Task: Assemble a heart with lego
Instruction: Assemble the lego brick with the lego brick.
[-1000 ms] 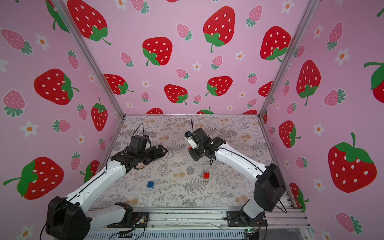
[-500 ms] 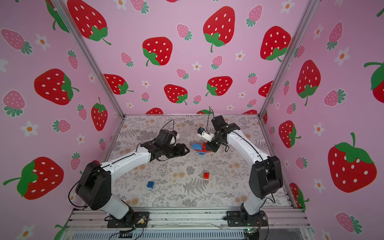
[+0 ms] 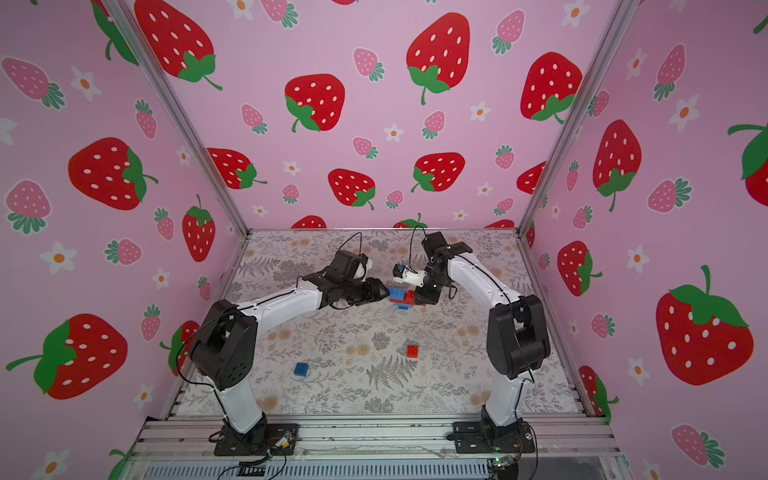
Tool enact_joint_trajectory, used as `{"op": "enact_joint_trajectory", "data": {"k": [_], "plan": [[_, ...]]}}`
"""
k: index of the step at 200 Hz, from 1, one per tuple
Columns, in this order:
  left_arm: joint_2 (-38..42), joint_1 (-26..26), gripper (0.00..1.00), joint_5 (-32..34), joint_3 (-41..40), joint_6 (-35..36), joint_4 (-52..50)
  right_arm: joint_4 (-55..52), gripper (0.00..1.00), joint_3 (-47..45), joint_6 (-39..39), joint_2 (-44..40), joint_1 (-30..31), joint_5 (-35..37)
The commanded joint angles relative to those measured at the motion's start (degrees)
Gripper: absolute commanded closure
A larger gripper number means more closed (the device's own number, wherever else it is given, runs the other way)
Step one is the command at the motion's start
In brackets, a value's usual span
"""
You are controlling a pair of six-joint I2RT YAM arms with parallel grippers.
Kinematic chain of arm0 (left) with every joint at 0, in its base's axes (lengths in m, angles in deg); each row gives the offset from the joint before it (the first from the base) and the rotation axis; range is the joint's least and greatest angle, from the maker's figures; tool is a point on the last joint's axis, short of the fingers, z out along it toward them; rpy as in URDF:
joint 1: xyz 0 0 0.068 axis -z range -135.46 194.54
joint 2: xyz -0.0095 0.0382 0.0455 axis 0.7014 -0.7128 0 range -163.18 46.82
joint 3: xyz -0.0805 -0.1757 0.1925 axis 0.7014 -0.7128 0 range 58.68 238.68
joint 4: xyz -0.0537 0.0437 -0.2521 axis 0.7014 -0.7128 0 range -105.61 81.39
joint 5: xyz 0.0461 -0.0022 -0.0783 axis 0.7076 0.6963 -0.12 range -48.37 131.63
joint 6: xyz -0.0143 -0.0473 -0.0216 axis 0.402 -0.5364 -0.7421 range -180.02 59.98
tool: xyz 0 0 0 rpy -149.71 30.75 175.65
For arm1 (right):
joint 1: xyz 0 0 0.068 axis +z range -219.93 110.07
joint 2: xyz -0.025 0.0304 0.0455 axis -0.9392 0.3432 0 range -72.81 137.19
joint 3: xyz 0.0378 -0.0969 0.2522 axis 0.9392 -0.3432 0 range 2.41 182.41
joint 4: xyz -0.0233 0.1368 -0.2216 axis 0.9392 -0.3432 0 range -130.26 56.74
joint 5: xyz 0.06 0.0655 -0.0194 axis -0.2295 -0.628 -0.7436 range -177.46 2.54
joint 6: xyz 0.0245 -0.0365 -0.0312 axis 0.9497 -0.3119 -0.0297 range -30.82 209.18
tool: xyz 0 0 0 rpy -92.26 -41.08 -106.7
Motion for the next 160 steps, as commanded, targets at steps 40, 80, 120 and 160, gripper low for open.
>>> {"op": "enact_joint_trajectory", "data": {"k": [40,80,120,160], "plan": [[-3.7,-0.3,0.47,-0.2,4.0,0.2,1.5,-4.0,0.91,6.0,-4.6,5.5,-1.0,-1.4],[-5.0,-0.6,0.51,-0.9,4.8,-0.4,3.1,-6.5,0.91,9.4,-5.5,8.0,-1.1,-2.3],[-6.1,-0.7,0.54,-0.3,5.7,-0.2,3.3,-7.9,0.91,11.2,-5.7,10.0,-1.1,-2.8],[-7.6,-0.9,0.56,-0.6,6.6,-0.4,3.5,-8.3,0.91,12.4,-6.0,10.9,-1.1,-3.6]]}}
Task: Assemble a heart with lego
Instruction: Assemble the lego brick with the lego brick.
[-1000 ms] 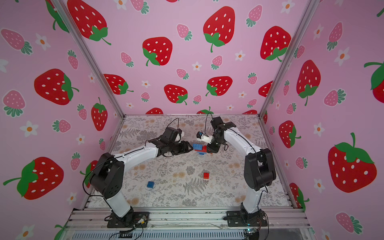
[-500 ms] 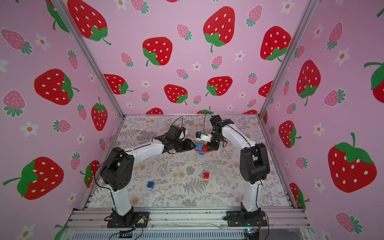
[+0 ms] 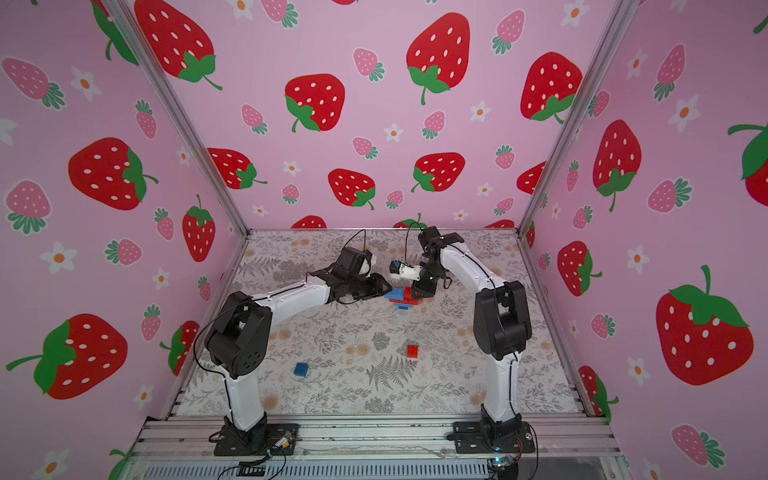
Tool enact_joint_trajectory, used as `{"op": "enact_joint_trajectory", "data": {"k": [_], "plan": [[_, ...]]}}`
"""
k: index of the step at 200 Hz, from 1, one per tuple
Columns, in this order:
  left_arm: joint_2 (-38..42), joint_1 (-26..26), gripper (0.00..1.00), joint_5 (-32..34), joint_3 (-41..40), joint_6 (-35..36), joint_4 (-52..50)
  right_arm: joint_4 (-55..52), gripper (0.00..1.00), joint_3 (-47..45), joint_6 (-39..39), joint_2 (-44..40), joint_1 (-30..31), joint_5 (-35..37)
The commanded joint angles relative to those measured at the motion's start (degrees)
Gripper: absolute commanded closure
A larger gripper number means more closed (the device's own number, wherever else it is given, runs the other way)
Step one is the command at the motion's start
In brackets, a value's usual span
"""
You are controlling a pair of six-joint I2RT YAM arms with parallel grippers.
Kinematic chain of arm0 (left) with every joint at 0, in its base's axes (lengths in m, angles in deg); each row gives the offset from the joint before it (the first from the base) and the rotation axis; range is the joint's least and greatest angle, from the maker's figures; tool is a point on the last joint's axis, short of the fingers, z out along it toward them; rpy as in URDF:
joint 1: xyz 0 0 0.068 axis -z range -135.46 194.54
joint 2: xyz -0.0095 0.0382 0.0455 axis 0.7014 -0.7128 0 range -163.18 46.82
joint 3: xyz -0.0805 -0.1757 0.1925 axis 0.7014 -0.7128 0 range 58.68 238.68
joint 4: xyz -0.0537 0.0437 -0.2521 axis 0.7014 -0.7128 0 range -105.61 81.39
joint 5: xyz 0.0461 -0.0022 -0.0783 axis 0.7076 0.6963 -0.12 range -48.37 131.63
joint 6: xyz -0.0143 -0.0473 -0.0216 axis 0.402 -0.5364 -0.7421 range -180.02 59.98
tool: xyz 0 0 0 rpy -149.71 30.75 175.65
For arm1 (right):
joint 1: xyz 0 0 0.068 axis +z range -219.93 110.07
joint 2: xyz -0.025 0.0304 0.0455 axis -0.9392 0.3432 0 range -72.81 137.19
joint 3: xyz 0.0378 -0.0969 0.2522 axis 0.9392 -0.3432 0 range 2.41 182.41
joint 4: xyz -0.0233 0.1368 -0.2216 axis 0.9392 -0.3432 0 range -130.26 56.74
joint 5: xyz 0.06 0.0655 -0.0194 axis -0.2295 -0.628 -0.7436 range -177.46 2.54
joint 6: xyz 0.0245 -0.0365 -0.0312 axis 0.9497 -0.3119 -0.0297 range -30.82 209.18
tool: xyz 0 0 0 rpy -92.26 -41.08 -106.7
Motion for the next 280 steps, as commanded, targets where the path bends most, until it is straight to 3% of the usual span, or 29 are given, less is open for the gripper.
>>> {"op": "enact_joint_trajectory", "data": {"k": [1,280], "plan": [[-1.5,-0.3,0.56,-0.6,2.2,0.0,0.6,-2.5,0.91,2.0,-0.8,0.9,-0.3,-1.6],[-3.0,0.1,0.58,-1.2,4.0,1.2,-1.1,-1.8,0.97,-2.3,-0.3,-2.3,-0.8,2.6]]}}
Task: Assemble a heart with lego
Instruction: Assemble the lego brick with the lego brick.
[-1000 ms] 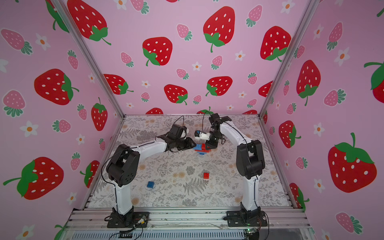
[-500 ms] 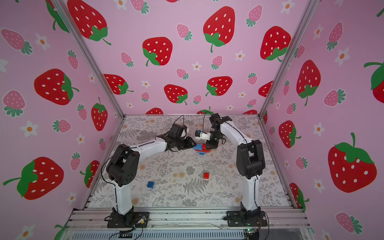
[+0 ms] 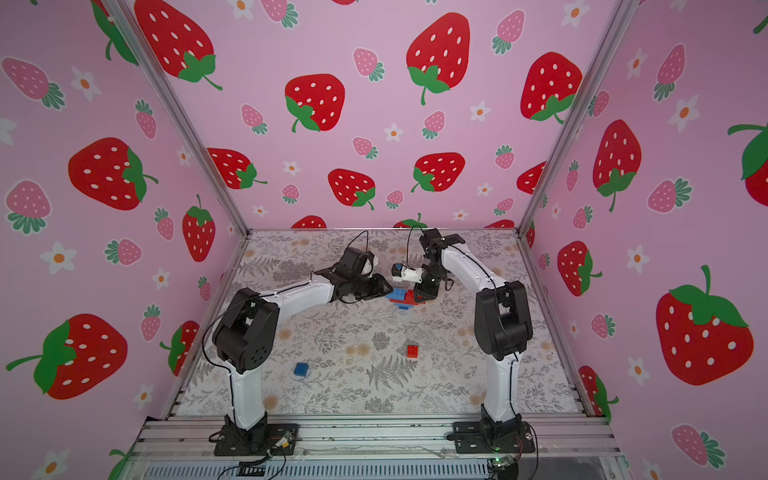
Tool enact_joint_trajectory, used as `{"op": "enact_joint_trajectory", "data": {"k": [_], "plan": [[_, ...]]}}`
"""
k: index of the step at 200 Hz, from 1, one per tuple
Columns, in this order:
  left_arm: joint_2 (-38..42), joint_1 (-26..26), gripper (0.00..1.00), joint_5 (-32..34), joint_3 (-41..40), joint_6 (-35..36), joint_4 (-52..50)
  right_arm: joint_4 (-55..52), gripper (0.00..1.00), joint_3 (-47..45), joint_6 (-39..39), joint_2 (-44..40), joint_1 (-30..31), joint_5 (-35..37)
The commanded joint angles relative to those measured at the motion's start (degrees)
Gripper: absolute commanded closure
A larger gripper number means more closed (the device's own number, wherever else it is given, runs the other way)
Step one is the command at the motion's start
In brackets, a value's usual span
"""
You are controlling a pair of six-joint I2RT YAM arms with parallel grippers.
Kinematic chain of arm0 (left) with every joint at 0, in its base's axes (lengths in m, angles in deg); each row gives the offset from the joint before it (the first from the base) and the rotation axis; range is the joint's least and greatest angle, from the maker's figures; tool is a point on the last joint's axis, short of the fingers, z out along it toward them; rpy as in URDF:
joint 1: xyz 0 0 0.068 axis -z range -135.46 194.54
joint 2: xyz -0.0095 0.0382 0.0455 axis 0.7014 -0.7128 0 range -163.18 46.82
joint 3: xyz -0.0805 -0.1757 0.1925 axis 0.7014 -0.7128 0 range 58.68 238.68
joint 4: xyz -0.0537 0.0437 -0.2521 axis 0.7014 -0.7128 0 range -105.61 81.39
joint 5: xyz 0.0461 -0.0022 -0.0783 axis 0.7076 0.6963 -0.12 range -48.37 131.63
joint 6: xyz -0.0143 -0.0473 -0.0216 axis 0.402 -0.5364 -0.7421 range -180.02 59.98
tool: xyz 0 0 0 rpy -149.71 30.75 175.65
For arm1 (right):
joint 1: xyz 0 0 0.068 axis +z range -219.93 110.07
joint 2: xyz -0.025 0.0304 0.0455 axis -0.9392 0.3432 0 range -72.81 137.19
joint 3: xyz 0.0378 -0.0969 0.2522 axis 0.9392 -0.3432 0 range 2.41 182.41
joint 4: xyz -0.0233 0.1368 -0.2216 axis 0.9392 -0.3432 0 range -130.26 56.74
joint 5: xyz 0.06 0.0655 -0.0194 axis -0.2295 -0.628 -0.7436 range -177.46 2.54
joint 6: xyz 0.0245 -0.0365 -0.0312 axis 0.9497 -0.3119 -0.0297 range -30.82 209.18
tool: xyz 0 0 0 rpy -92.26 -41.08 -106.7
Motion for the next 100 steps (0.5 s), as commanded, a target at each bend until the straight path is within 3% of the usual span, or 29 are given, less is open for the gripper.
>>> {"op": "enact_joint_trajectory", "data": {"k": [1,100], "plan": [[-0.6,0.2,0.58,-0.8,2.3,0.8,-0.6,-1.0,0.97,-0.5,0.1,-1.7,-0.4,0.7],[-1.6,1.0,0.59,-1.4,3.1,0.2,-0.1,-0.8,0.97,3.0,-0.6,2.1,1.5,0.5]]}}
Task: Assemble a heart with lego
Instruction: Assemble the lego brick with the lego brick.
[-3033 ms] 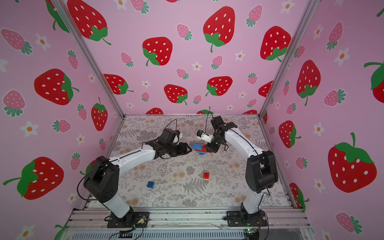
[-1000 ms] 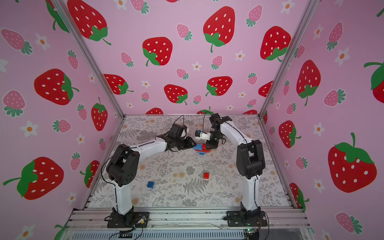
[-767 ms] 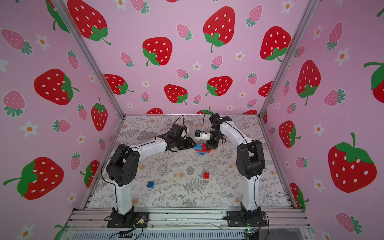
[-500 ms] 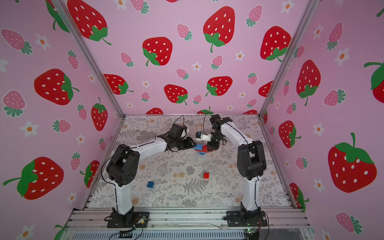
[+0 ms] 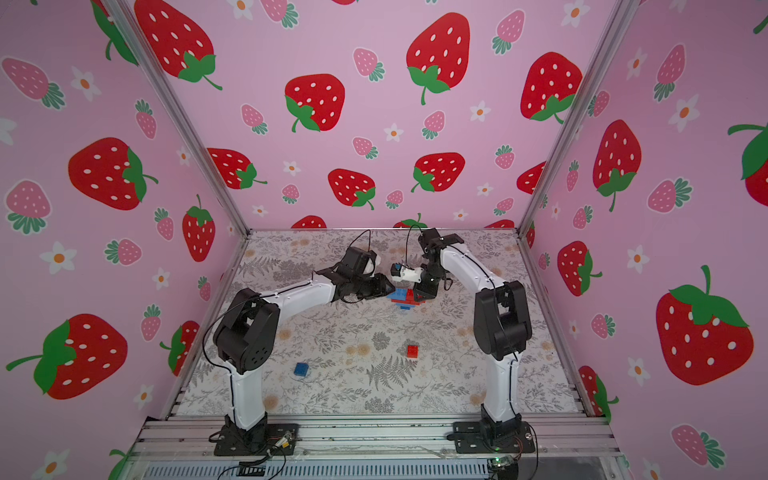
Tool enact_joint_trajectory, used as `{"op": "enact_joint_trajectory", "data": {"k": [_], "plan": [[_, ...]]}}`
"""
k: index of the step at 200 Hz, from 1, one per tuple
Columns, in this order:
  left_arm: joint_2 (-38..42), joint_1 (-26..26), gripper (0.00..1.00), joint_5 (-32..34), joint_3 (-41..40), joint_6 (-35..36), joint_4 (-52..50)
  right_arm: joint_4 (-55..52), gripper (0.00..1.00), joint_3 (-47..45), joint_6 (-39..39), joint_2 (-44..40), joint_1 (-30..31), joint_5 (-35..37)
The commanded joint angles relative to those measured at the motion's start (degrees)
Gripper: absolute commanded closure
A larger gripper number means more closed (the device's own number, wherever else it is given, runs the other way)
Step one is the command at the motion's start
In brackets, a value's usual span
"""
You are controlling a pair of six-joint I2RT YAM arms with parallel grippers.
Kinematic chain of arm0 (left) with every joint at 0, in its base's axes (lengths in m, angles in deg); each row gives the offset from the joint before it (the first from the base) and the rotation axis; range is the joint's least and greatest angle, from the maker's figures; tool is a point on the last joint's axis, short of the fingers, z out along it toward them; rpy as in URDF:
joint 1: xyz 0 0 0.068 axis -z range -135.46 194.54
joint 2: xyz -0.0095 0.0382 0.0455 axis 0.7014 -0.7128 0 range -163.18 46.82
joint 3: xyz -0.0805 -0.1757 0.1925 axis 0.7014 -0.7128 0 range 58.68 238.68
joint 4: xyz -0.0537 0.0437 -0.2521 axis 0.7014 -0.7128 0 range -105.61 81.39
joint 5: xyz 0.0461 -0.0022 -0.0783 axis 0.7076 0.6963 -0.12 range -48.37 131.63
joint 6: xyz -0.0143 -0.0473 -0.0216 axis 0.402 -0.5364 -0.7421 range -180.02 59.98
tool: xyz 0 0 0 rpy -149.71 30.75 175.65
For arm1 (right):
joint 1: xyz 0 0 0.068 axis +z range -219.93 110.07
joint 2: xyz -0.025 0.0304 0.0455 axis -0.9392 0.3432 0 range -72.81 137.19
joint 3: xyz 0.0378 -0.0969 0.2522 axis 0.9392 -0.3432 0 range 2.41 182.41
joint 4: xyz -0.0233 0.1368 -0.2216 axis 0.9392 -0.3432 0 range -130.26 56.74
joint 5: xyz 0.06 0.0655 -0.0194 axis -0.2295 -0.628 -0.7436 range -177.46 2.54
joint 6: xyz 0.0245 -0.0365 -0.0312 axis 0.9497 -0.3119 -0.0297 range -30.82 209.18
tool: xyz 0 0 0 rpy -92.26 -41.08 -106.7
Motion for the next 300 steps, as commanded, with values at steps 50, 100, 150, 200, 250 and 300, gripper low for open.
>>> {"op": "enact_joint_trajectory", "data": {"k": [50,100,150,200,250,300], "plan": [[-2.3,0.2,0.6,-1.4,2.7,0.3,-0.4,-0.3,0.97,-1.0,-0.2,2.3,0.7,0.8],[-2.4,0.2,0.61,-1.4,1.7,0.0,0.4,-0.4,0.97,-0.6,0.0,4.8,1.0,2.8],[-2.8,0.2,0.63,-1.0,0.8,-0.1,0.9,-0.8,0.97,-0.8,1.2,8.2,1.2,2.4],[-2.6,0.2,0.63,-0.8,0.6,-0.1,1.1,-3.8,0.96,1.9,5.0,12.7,1.3,2.9],[-1.7,0.0,0.63,-0.1,1.0,0.3,0.2,-3.5,0.88,3.4,6.6,8.8,1.4,1.5],[-0.9,-0.6,0.63,0.0,1.1,0.4,-0.1,-3.3,0.76,5.6,6.8,7.7,1.4,2.0]]}}
